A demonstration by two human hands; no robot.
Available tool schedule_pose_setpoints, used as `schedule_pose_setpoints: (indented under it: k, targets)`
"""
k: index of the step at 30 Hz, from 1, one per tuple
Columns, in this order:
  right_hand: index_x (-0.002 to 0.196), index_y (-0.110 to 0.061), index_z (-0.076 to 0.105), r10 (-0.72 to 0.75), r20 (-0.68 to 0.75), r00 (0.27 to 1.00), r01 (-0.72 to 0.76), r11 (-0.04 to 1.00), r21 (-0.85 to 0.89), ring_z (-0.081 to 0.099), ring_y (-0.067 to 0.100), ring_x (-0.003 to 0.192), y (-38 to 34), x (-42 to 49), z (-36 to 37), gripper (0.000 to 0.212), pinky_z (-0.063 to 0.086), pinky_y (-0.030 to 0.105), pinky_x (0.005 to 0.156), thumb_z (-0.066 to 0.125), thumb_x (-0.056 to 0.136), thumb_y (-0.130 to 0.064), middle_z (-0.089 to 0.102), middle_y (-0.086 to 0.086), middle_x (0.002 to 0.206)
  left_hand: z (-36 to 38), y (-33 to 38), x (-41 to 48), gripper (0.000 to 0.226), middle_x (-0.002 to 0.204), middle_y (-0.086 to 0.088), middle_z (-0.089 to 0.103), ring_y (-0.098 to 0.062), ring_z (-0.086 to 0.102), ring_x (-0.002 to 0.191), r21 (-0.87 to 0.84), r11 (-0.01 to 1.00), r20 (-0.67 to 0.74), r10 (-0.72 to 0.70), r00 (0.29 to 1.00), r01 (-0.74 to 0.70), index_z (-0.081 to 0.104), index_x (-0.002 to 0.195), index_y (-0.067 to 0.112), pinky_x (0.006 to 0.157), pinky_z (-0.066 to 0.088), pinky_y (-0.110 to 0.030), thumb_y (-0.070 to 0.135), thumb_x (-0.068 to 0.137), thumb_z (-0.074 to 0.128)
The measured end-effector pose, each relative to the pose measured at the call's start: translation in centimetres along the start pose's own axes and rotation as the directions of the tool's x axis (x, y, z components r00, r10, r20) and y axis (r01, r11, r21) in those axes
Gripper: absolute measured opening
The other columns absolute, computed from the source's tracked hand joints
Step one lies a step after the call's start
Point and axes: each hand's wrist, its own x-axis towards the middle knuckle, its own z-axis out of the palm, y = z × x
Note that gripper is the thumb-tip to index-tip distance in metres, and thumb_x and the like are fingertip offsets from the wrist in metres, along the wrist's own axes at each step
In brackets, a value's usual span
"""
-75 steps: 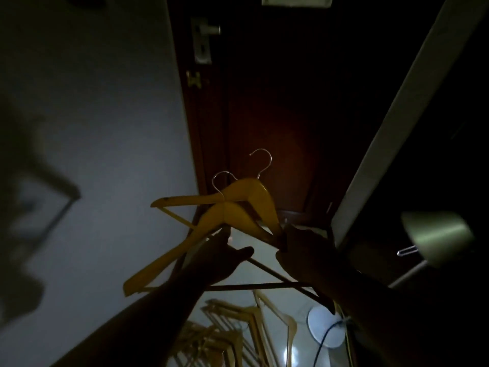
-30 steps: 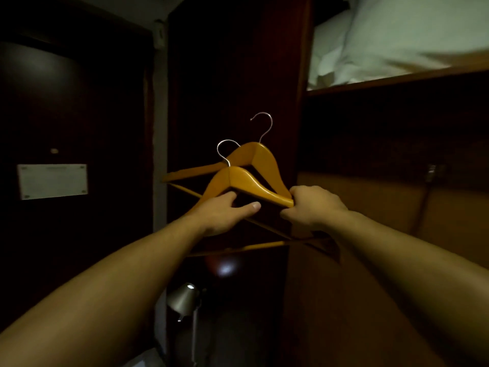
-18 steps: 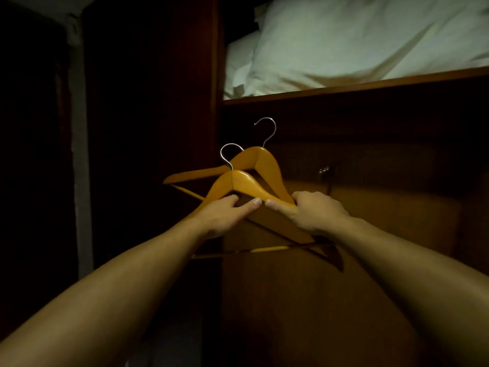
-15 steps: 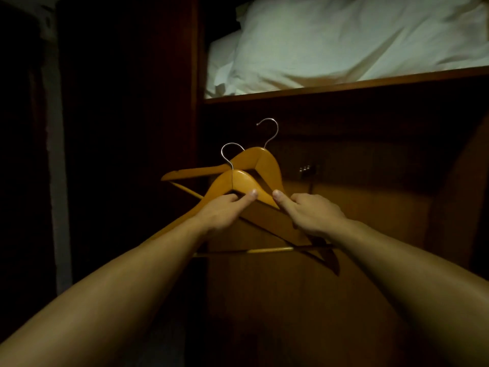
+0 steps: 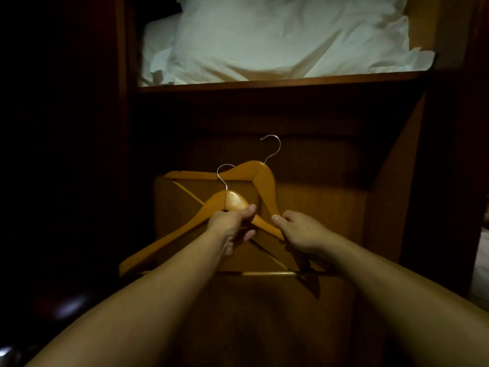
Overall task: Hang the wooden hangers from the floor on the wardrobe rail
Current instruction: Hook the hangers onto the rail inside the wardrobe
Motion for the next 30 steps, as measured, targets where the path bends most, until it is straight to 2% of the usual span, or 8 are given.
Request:
schedule_pose_setpoints:
  k: [5, 10, 14, 17, 20, 22, 26, 30]
  targets:
    - [0.118, -0.019, 0.054, 0.033, 0.006, 0.999, -0.033, 0.999, -0.036, 0.063, 0.023, 0.097, 0.3, 3.2, -0.3, 0.024, 0.052, 0.042, 0.088, 0.045, 0.104, -0.036, 0.064, 0.005, 0.104, -0.4, 0.1, 3.1, 0.025, 0.094, -0.015, 0.072, -0.028, 0.071, 0.089, -0.059, 0.998, 0.035, 0.012, 0.999, -0.010, 0.067, 0.098, -0.001, 0.058, 0.061, -0.029, 0.014, 0.080, 0.079]
    - [0.103, -0.026, 0.053, 0.002, 0.038, 0.999, -0.002, 1.000, 0.004, 0.062, 0.016, 0.087, 1.4, 5.1, -1.5, 0.011, 0.049, 0.030, 0.071, 0.045, 0.104, -0.033, 0.063, 0.001, 0.098, -1.0, 0.0, 6.2, 0.020, 0.096, -0.013, 0.072, -0.027, 0.070, 0.091, -0.102, 0.993, 0.086, 0.072, 0.994, -0.063, 0.068, 0.098, 0.002, 0.068, 0.063, -0.035, 0.014, 0.083, 0.076]
    - [0.099, -0.028, 0.053, 0.035, 0.101, 0.994, -0.022, 0.992, -0.123, 0.060, 0.015, 0.089, 3.5, 6.0, -1.7, 0.011, 0.047, 0.033, 0.077, 0.046, 0.104, -0.034, 0.061, -0.001, 0.097, -1.1, -0.7, 8.1, 0.016, 0.092, -0.009, 0.074, -0.024, 0.070, 0.091, -0.109, 0.988, 0.100, 0.118, 0.988, -0.107, 0.068, 0.097, 0.004, 0.060, 0.061, -0.031, 0.013, 0.085, 0.074]
    - [0.098, -0.032, 0.053, 0.058, 0.117, 0.991, -0.035, 0.982, -0.188, 0.060, 0.017, 0.094, 4.6, 7.2, -1.6, 0.011, 0.047, 0.037, 0.084, 0.045, 0.103, -0.037, 0.061, -0.002, 0.101, -0.4, -1.0, 9.6, 0.016, 0.091, -0.009, 0.077, -0.024, 0.072, 0.090, -0.103, 0.988, 0.103, 0.121, 0.987, -0.111, 0.068, 0.097, 0.005, 0.061, 0.060, -0.030, 0.014, 0.086, 0.073]
    - [0.107, -0.028, 0.055, 0.076, 0.111, 0.991, -0.057, 0.985, -0.166, 0.061, 0.018, 0.096, 5.4, 8.7, -1.8, 0.015, 0.049, 0.039, 0.087, 0.044, 0.103, -0.038, 0.061, 0.000, 0.106, 0.5, -1.4, 11.0, 0.017, 0.087, -0.007, 0.078, -0.024, 0.073, 0.087, -0.125, 0.987, 0.099, 0.118, 0.988, -0.105, 0.069, 0.099, 0.004, 0.062, 0.061, -0.031, 0.015, 0.086, 0.073]
    - [0.110, -0.025, 0.056, 0.088, 0.103, 0.991, -0.076, 0.990, -0.120, 0.062, 0.020, 0.099, 6.3, 9.8, -2.2, 0.018, 0.050, 0.043, 0.091, 0.044, 0.104, -0.037, 0.063, 0.002, 0.108, 1.1, -1.6, 12.0, 0.018, 0.079, -0.003, 0.078, -0.020, 0.075, 0.078, -0.129, 0.985, 0.107, 0.129, 0.986, -0.115, 0.069, 0.100, 0.003, 0.061, 0.061, -0.031, 0.014, 0.086, 0.072]
    - [0.104, -0.021, 0.055, 0.090, 0.076, 0.993, -0.086, 0.995, -0.053, 0.062, 0.022, 0.095, 8.4, 12.4, -2.9, 0.017, 0.050, 0.042, 0.091, 0.042, 0.105, -0.032, 0.064, 0.006, 0.103, 2.5, -2.1, 13.7, 0.016, 0.070, 0.000, 0.076, -0.016, 0.074, 0.067, -0.142, 0.980, 0.085, 0.149, 0.985, -0.136, 0.067, 0.096, 0.002, 0.059, 0.060, -0.030, 0.012, 0.086, 0.073]
    - [0.101, -0.021, 0.054, 0.088, 0.056, 0.995, -0.087, 0.996, -0.021, 0.061, 0.022, 0.093, 10.0, 15.4, -3.3, 0.017, 0.049, 0.043, 0.091, 0.041, 0.106, -0.030, 0.062, 0.005, 0.097, 3.8, -2.4, 15.0, 0.014, 0.080, -0.008, 0.076, -0.021, 0.075, 0.072, -0.100, 0.981, 0.042, 0.168, 0.985, -0.164, 0.065, 0.089, 0.003, 0.073, 0.062, -0.038, 0.014, 0.086, 0.073]
